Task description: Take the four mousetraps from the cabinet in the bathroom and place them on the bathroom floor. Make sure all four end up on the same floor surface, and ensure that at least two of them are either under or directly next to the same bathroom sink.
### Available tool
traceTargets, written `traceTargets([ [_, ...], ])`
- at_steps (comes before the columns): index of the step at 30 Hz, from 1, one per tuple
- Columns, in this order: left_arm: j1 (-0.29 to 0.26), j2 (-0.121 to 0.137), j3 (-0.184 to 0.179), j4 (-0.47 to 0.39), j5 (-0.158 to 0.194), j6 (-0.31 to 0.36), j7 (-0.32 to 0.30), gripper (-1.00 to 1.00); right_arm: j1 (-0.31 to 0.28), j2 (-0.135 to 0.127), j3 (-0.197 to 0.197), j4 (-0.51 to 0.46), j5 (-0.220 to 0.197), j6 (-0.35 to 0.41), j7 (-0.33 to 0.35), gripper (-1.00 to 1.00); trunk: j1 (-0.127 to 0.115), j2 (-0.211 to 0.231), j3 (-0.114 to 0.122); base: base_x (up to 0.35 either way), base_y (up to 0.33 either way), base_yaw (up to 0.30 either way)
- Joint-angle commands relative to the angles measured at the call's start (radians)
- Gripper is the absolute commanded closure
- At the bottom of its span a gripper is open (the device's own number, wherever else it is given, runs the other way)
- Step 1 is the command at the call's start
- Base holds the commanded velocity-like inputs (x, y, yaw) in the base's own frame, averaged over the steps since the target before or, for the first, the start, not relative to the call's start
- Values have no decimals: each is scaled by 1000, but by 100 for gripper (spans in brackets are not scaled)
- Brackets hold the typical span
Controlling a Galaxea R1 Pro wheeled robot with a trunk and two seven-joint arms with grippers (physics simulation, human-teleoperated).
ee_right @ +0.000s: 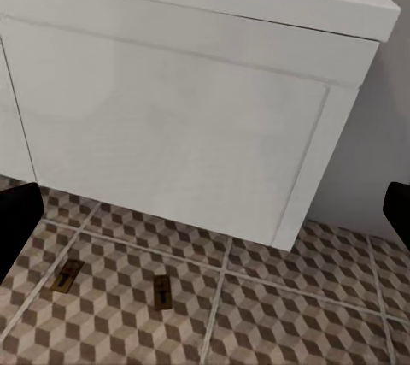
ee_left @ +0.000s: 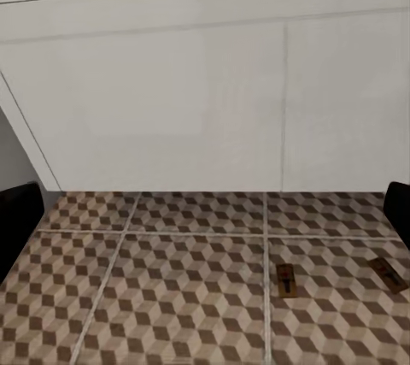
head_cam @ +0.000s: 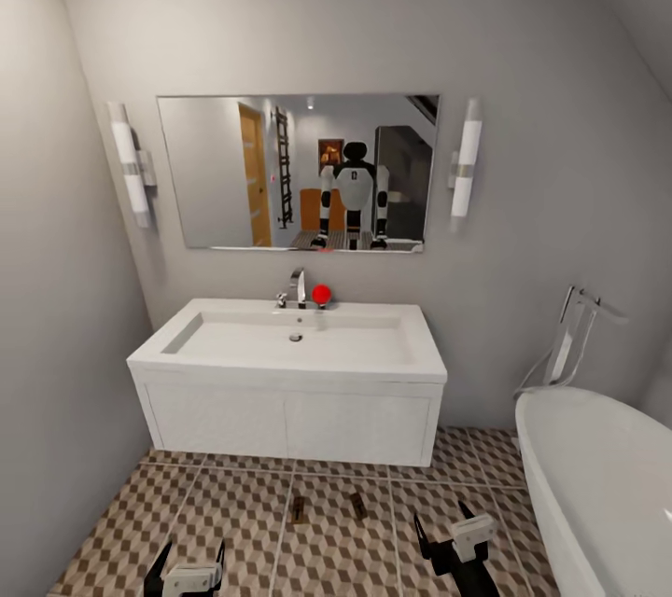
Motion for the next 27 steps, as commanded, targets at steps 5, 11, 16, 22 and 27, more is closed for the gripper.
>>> traceTargets([
  [5, -1, -1, -9, 4, 5, -4, 3, -100, 0, 0, 7, 1, -1, -2, -2, -100, 0, -1, -6, 0, 0, 2],
  [11, 0, 1, -9, 4, 6, -4, 3, -100, 0, 0, 7, 1, -1, 32, -2, -100, 0, -1, -9, 0, 0, 0],
  [16, 3, 4, -9, 4, 7, -4, 4, -100, 0, 0, 7, 0, -1, 177, 4, -100, 0, -1, -9, 0, 0, 0],
  [22, 4, 3, -9, 4, 6, 38, 3, -100, 0, 2, 7, 0, -1, 196, 7, -100, 0, -1, -9, -47, 0, 0],
  [27, 4, -1, -9, 4, 5, 130, 1, -100, 0, 1, 6, -1, -2, 198, 5, -100, 0, -1, -9, -264, 0, 0],
])
